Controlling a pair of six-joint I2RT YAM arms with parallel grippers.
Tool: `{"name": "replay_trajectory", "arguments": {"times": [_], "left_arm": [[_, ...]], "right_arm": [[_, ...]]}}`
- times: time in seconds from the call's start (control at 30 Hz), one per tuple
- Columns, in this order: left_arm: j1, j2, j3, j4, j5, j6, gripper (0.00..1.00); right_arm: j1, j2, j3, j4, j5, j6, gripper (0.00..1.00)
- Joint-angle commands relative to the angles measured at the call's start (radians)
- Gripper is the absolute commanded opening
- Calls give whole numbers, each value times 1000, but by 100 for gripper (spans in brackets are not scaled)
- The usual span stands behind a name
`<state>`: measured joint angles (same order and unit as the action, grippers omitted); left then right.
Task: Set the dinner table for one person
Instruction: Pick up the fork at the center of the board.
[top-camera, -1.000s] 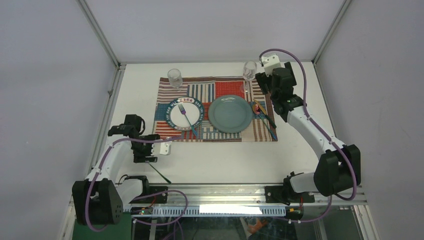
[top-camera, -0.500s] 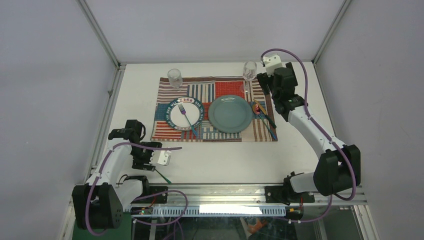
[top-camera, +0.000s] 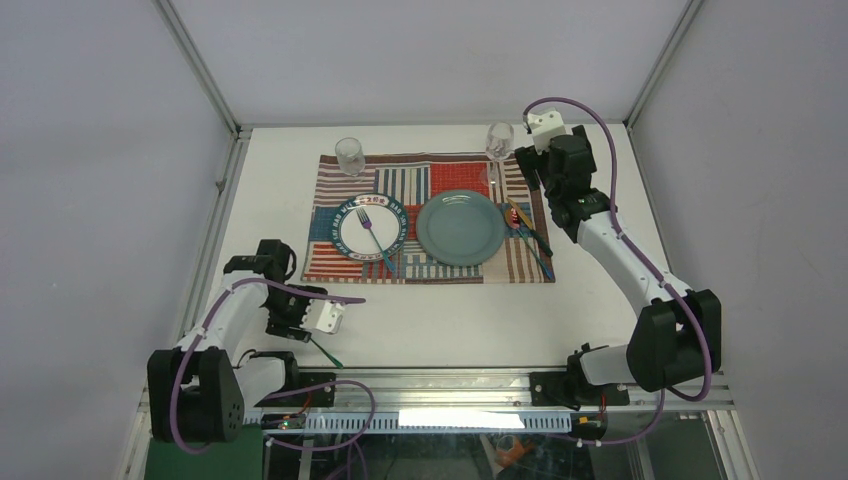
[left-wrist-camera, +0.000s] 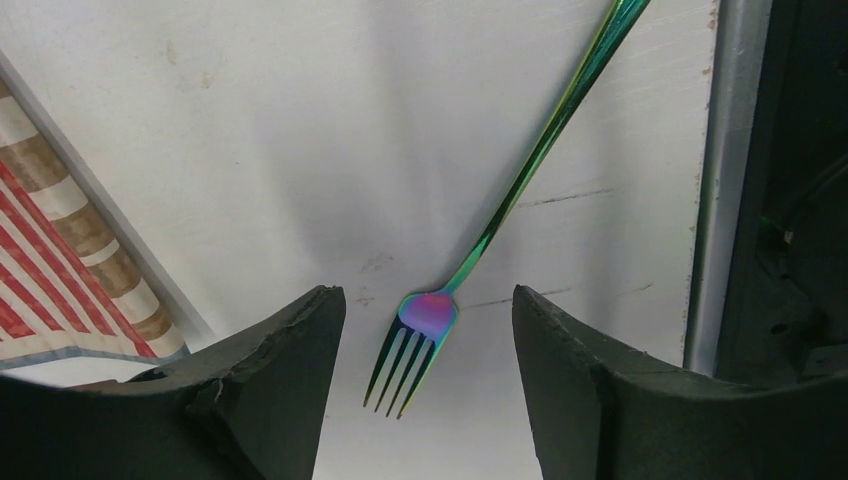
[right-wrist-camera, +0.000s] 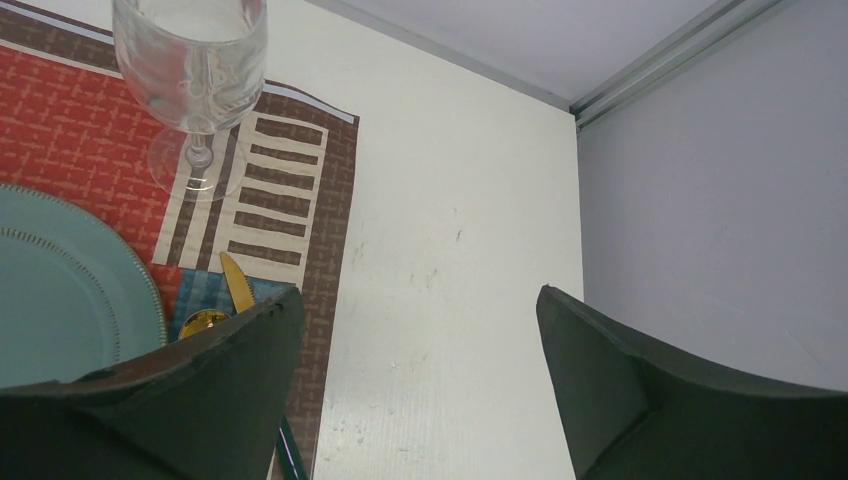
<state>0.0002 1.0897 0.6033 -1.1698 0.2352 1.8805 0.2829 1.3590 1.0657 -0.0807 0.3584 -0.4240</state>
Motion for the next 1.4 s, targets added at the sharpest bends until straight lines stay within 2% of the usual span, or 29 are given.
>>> {"name": "replay_trajectory", "arguments": {"times": [0.0, 0.13, 0.27, 0.57, 0.63, 0.73, 1.13, 1.37], "left_arm": [[-10, 19, -30, 65, 7, 57, 64], [-11, 35, -11, 81, 50, 30, 63], [-17, 54, -23, 108, 19, 25, 62], [-17, 57, -6, 120, 43, -39, 61], [-17, 51, 1, 116, 52, -57, 59], [-18, 41, -7, 111, 52, -69, 49], [-17, 30, -23, 117, 43, -99, 36], [-18, 29, -22, 113, 61, -114, 25]], "right_arm": [[-7, -17, 44, 23, -10, 11, 89], [-8, -18, 42, 22, -14, 12, 89], [-7, -13, 46, 22, -11, 10, 89], [-8, -8, 59, 7, -12, 7, 87], [-8, -6, 68, -3, -14, 8, 87], [-7, -6, 72, -8, -19, 10, 86], [-8, -17, 77, -29, -28, 6, 82], [-8, -19, 79, -31, -34, 4, 82]]}}
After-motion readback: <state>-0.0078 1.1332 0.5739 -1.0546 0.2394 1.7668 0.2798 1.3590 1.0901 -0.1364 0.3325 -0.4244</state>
